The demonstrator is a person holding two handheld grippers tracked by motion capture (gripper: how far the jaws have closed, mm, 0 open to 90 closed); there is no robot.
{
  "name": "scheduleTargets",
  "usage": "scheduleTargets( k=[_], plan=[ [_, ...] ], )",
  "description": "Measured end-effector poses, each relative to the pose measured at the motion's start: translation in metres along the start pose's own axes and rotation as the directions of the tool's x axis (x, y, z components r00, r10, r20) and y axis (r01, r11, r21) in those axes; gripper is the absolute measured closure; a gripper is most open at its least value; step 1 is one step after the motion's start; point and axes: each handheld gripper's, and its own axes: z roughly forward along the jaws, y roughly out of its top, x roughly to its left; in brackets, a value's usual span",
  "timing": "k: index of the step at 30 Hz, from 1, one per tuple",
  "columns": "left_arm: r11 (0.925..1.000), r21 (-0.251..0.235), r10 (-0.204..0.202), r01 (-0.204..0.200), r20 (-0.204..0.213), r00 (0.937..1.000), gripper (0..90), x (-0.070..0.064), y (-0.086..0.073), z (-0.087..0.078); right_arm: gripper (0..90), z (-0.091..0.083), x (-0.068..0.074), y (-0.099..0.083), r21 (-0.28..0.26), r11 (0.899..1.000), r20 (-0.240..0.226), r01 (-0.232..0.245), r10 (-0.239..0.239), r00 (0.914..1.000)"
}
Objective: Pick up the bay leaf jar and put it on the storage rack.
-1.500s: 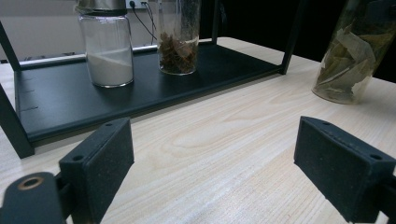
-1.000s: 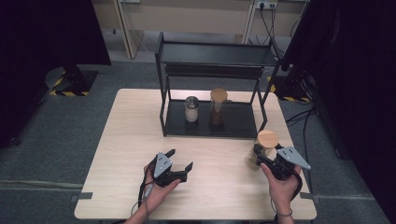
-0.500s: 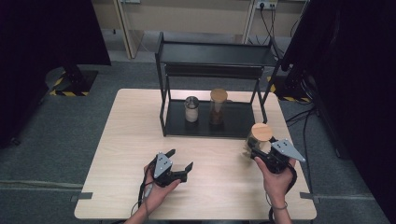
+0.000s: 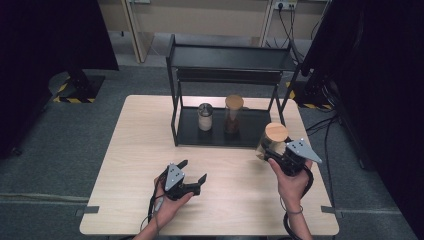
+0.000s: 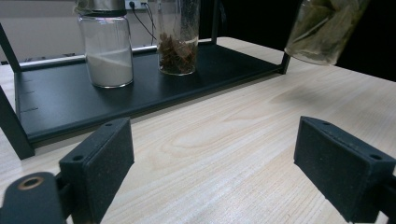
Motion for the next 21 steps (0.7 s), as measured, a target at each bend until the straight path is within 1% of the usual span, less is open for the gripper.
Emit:
scheduleTargets(
  k=[3, 8, 21],
  plan=[
    [1.0000, -0.001, 0.000, 0.000, 0.000, 1.0000, 11.8, 0.000, 0.000, 0.000, 25.0, 0.007, 0.001, 0.005, 0.000, 1.000, 0.002, 0.003, -0.003, 1.0000],
    [1.0000, 0.001, 0.002, -0.002, 0.001, 1.0000, 11.8, 0.000, 0.000, 0.000, 25.0, 0.012, 0.001, 0.009, -0.004, 1.000, 0.005, 0.003, -0.003, 1.0000],
    [1.0000, 0.000, 0.003, -0.003, 0.001, 1.0000, 11.8, 0.000, 0.000, 0.000, 25.0, 0.021, 0.001, 0.014, 0.000, 1.000, 0.010, -0.001, 0.001, 1.0000]
  ],
)
